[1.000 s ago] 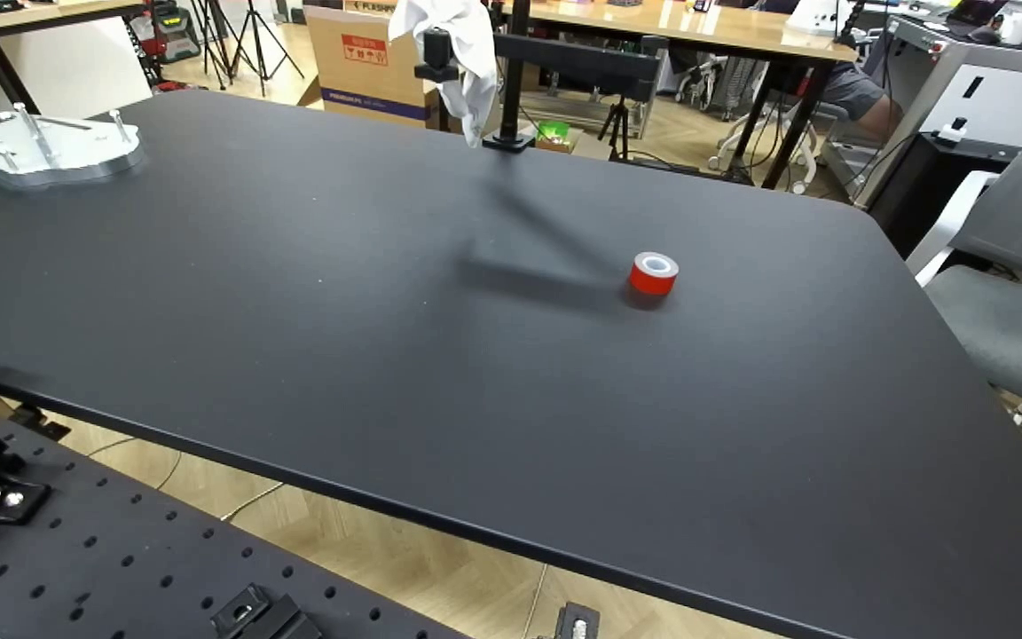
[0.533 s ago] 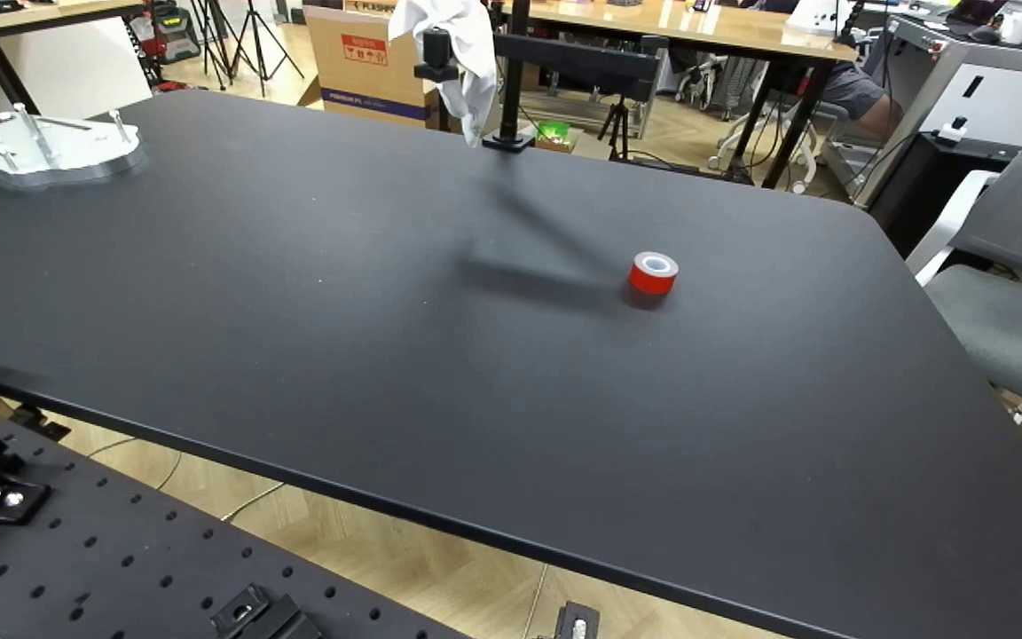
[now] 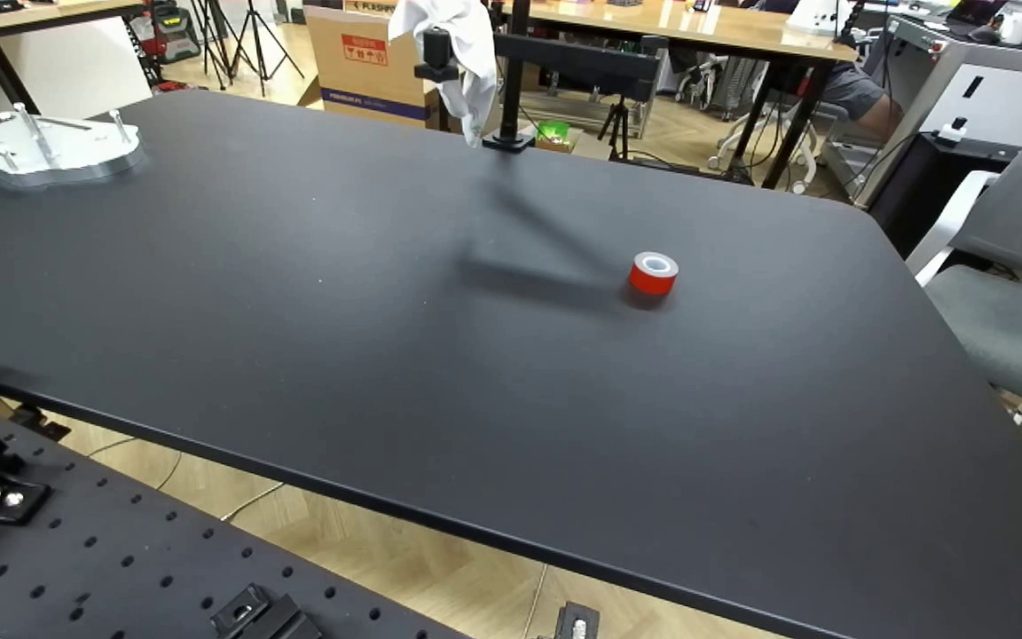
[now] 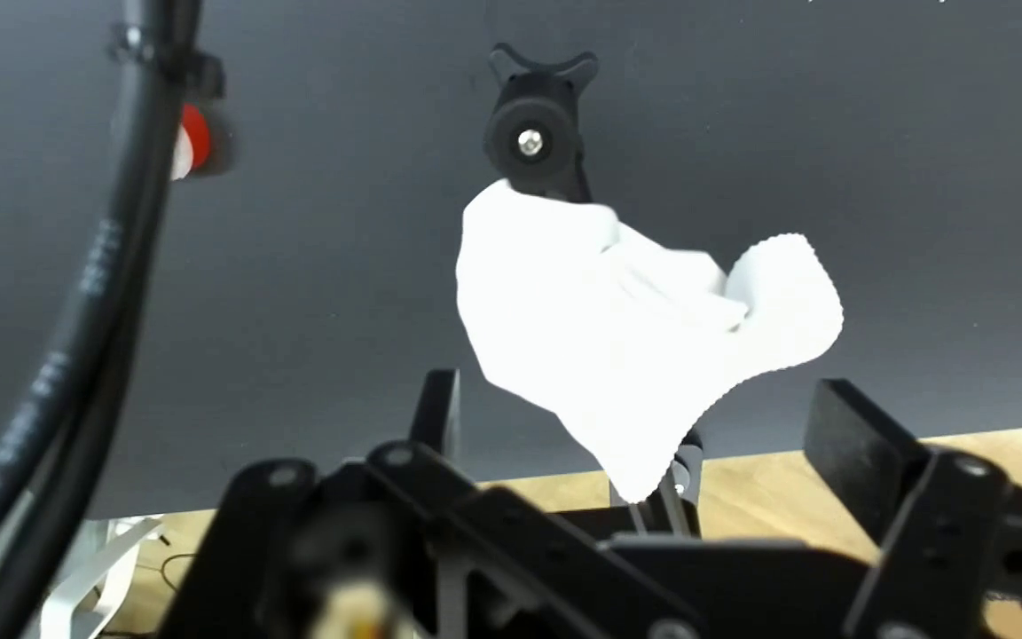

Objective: Unhang the white cloth from the black stand

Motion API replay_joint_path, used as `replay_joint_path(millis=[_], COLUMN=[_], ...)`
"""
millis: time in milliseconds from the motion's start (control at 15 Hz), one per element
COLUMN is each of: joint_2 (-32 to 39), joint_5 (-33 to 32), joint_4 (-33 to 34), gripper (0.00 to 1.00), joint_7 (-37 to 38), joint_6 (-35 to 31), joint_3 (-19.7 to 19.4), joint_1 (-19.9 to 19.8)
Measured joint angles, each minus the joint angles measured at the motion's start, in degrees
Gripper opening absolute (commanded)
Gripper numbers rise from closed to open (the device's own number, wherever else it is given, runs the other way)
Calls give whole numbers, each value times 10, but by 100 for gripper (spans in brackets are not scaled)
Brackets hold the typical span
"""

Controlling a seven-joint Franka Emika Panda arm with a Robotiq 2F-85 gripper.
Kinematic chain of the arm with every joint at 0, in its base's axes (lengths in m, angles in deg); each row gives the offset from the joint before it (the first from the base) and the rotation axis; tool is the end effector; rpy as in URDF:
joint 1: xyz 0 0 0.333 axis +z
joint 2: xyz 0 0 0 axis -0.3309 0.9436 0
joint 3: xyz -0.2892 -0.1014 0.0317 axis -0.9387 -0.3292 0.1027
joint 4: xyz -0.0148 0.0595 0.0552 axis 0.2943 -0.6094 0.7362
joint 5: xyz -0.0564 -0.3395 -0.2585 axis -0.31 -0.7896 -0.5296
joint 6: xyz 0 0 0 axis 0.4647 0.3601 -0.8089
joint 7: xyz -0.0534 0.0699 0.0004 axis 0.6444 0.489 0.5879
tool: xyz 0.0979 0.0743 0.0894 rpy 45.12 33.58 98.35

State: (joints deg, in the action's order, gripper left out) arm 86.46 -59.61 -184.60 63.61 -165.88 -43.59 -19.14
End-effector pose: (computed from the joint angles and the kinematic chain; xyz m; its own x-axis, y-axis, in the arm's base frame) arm 0.6020 0.0390 0.3231 0.9602 -0.1122 0.2557 -0.1380 -0.9868 0.0853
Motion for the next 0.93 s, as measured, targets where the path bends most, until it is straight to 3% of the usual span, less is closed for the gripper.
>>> replay_joint_path(millis=[200,267,333,933], joint_2=[10,12,13,13], joint_5=[11,13,15,29], joint_4=[1,1,1,1], gripper=[100,75,74,11], joint_7=[-4,-7,-10,-17], joint_6=[2,3,5,21], joint_3=[-1,-2,-2,-16], joint_1=[4,5,5,5])
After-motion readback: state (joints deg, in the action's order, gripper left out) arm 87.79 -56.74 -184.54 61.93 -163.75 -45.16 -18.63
